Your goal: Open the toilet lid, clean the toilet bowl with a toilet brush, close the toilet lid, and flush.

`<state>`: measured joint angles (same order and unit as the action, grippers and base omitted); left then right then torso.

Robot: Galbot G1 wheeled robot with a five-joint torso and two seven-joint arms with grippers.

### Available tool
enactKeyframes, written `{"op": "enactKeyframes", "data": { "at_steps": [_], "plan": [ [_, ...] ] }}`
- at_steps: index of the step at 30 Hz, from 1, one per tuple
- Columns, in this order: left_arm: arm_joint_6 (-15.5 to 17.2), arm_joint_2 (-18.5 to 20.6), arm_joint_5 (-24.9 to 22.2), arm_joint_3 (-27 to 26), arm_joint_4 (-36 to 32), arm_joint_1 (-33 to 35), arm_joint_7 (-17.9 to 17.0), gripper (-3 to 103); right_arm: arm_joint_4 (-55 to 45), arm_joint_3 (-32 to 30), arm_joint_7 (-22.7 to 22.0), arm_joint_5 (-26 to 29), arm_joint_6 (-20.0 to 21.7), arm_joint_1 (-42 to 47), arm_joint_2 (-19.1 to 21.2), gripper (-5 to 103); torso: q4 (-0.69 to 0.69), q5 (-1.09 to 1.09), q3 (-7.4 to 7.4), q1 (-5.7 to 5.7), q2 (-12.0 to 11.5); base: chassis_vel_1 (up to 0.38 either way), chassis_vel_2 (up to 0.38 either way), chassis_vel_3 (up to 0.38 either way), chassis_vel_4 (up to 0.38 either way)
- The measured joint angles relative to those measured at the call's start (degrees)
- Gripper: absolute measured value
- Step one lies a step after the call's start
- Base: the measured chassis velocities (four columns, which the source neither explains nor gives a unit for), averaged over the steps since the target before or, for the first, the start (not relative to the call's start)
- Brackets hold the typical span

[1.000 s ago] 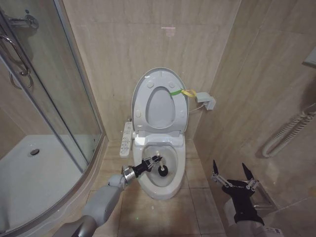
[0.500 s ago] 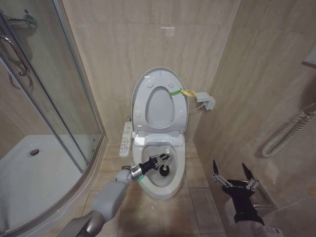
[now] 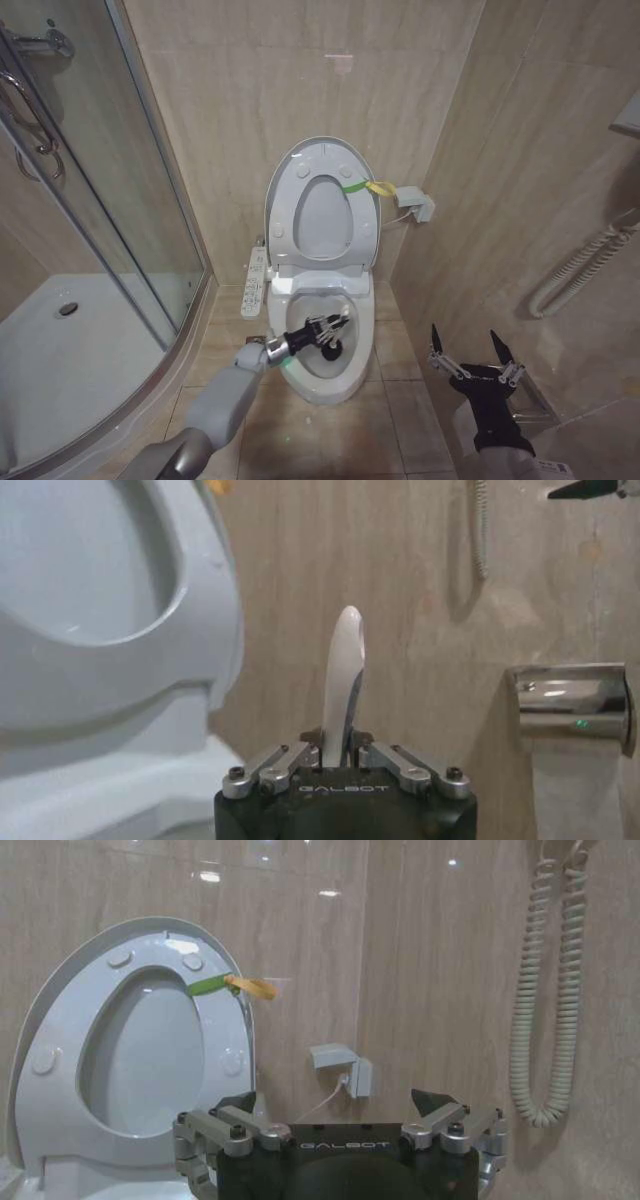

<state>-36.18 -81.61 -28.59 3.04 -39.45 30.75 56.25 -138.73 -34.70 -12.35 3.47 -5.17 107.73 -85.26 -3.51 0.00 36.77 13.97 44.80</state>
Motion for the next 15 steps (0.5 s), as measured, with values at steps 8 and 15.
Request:
{"op": "enactKeyframes", "data": {
  "at_steps": [8,15],
  "plan": [
    [-1.18,1.74,-0.58,-2.09,-3.36,1.04,-0.02,16,0.0,0.0,0.0,0.0,0.0,0.0,0.0,100,-0.02,0.0,0.0,0.0,0.0,0.0,0.0,0.0,0.0],
    [-1.43,1.11,-4.19,-2.92,-6.74,1.24,-1.28,16,0.0,0.0,0.0,0.0,0.0,0.0,0.0,100,-0.03,0.0,0.0,0.0,0.0,0.0,0.0,0.0,0.0]
  ]
}}
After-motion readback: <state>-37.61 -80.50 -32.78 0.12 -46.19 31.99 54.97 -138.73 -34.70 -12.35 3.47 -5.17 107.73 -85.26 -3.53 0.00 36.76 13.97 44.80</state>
